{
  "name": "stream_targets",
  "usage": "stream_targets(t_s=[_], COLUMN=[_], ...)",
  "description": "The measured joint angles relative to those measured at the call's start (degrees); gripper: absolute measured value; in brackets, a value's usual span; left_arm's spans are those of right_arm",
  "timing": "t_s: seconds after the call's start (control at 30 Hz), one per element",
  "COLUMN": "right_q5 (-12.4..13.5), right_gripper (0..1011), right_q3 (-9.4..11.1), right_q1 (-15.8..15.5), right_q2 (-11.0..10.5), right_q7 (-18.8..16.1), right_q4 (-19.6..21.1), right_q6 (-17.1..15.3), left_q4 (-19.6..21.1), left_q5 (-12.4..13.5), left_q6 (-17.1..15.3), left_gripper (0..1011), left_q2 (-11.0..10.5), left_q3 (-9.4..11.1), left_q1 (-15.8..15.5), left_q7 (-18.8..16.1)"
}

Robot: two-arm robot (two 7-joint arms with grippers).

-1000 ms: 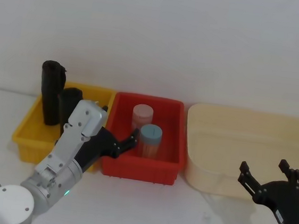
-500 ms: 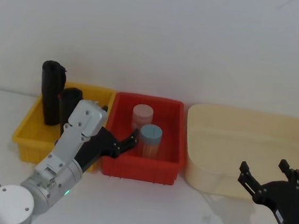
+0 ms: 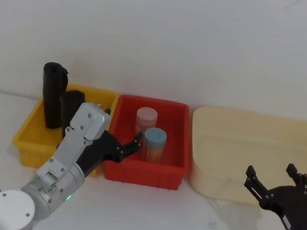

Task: Pick up the garbage bag with the one hand and transfer it to the other hand.

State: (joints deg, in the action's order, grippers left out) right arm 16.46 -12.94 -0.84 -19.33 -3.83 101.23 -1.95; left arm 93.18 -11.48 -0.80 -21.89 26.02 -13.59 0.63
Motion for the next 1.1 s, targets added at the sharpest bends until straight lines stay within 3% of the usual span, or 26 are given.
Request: stream_targets(t_s=[1.1], right_q5=[0.0], right_gripper=[1001], right_q3=[0.0], right_q1=[0.0], right_q2=[0.0], right_q7=[0.0], right_q4=[0.0], right_q6=[0.0], left_q4=[0.0], left_q5=[0.0], left_q6=[0.0], left_gripper=[1001], left_q2=[0.0], left_q3=[0.0], left_q1=[0.0], left_q7=[0.0])
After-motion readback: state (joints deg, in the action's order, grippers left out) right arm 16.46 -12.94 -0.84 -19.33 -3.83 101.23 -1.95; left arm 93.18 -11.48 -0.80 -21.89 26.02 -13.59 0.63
